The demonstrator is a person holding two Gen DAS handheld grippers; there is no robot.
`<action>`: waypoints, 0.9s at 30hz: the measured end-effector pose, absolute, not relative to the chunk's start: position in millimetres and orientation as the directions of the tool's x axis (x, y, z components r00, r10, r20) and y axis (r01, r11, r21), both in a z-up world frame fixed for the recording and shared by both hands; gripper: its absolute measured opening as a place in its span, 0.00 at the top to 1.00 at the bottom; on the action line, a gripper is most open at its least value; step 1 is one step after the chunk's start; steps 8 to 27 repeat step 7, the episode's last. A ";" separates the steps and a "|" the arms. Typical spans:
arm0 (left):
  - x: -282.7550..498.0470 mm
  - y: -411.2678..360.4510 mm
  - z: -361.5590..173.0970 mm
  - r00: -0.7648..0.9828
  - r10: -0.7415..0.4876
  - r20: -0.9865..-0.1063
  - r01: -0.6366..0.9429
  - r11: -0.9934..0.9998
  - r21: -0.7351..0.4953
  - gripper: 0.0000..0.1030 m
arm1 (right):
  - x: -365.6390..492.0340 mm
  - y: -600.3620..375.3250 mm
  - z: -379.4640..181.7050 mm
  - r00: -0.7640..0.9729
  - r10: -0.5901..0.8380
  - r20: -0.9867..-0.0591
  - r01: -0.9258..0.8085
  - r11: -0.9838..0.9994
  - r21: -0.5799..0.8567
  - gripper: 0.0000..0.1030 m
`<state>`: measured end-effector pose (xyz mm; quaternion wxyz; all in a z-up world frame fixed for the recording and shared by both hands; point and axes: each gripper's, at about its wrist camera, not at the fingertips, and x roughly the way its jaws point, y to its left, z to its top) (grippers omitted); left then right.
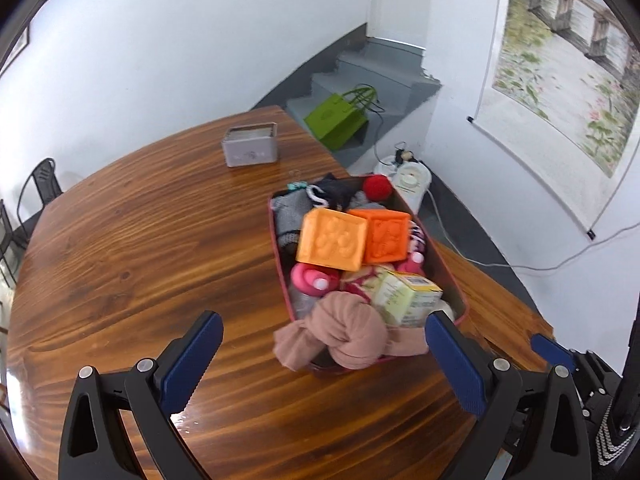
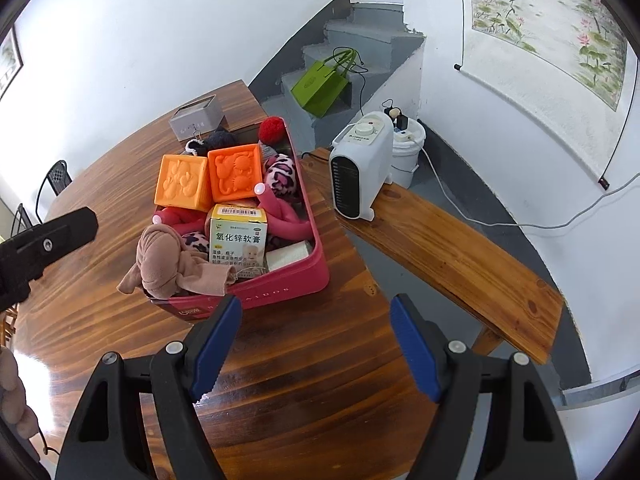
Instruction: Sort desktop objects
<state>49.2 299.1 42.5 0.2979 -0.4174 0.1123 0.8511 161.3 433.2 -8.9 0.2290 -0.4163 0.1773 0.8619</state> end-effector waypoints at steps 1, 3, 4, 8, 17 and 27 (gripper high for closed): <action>50.9 300.5 42.7 -0.469 0.423 -0.775 -0.609 -0.790 -0.063 0.01 | 162.8 432.7 -9.3 -0.548 0.250 -0.798 -0.543 -0.832 0.112 0.23; 55.4 302.0 44.8 -0.469 0.440 -0.766 -0.625 -0.778 -0.064 0.01 | 166.0 431.4 -11.1 -0.547 0.249 -0.799 -0.542 -0.833 0.112 0.23; 57.5 302.0 46.7 -0.477 0.441 -0.760 -0.629 -0.775 -0.055 0.01 | 167.8 430.4 -11.9 -0.547 0.249 -0.799 -0.541 -0.834 0.111 0.23; 60.8 300.7 50.8 -0.509 0.430 -0.745 -0.630 -0.776 -0.018 0.01 | 173.0 426.7 -14.0 -0.551 0.245 -0.798 -0.530 -0.841 0.108 0.23; 60.8 300.7 50.8 -0.509 0.430 -0.745 -0.630 -0.776 -0.018 0.01 | 173.0 426.7 -14.0 -0.551 0.245 -0.798 -0.530 -0.841 0.108 0.23; 60.8 300.7 50.8 -0.509 0.430 -0.745 -0.630 -0.776 -0.018 0.01 | 173.0 426.7 -14.0 -0.551 0.245 -0.798 -0.530 -0.841 0.108 0.23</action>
